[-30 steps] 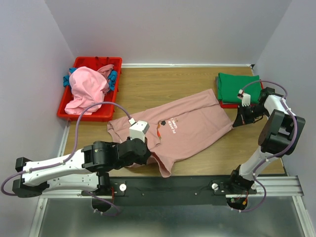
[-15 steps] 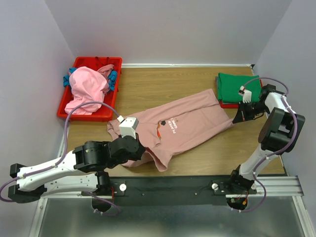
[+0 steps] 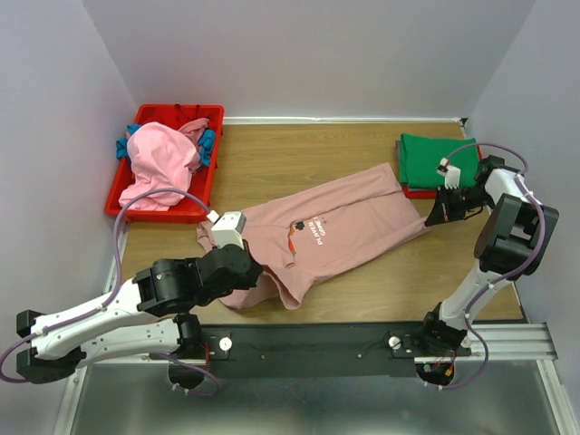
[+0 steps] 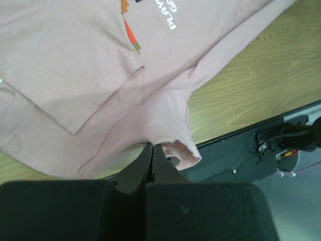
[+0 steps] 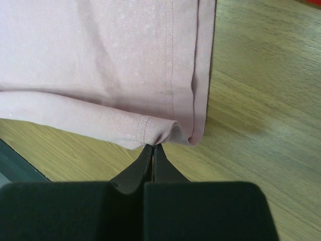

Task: Fold and stack the t-shirts
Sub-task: Fold the tshirt

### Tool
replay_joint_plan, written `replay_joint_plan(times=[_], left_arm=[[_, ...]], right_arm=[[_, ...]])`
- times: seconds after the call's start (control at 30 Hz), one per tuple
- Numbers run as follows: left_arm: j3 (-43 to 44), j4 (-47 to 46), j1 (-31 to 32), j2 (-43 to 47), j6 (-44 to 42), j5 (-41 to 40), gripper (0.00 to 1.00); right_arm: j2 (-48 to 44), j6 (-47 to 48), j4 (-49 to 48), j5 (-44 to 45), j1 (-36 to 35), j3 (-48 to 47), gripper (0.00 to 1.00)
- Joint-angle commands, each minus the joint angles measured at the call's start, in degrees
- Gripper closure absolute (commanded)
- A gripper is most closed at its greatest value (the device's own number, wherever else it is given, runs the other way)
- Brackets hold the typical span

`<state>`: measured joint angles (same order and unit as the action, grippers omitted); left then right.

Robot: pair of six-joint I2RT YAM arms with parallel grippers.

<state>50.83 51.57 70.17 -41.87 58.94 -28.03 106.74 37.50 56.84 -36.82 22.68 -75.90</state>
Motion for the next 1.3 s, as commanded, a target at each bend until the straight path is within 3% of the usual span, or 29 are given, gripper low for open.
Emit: replay_joint_plan(times=[0.0, 0.63, 1.27], left_arm=[[-0.7, -3.3, -2.5, 0.5, -2.2, -0.8, 1.00], [-4.7, -16.5, -21.9, 0.6, -16.1, 10.0, 1.00], [-7.3, -19.3, -31.1, 2.5, -21.2, 15.8, 1.00]], right_arm=[[1.4, -0.3, -0.6, -2.0, 0.1, -1.7, 0.99], [1.8, -0.5, -1.7, -3.9, 0.1, -1.7, 1.00], [3.7, -3.8, -3.7, -6.3, 0.0, -3.9, 1.00]])
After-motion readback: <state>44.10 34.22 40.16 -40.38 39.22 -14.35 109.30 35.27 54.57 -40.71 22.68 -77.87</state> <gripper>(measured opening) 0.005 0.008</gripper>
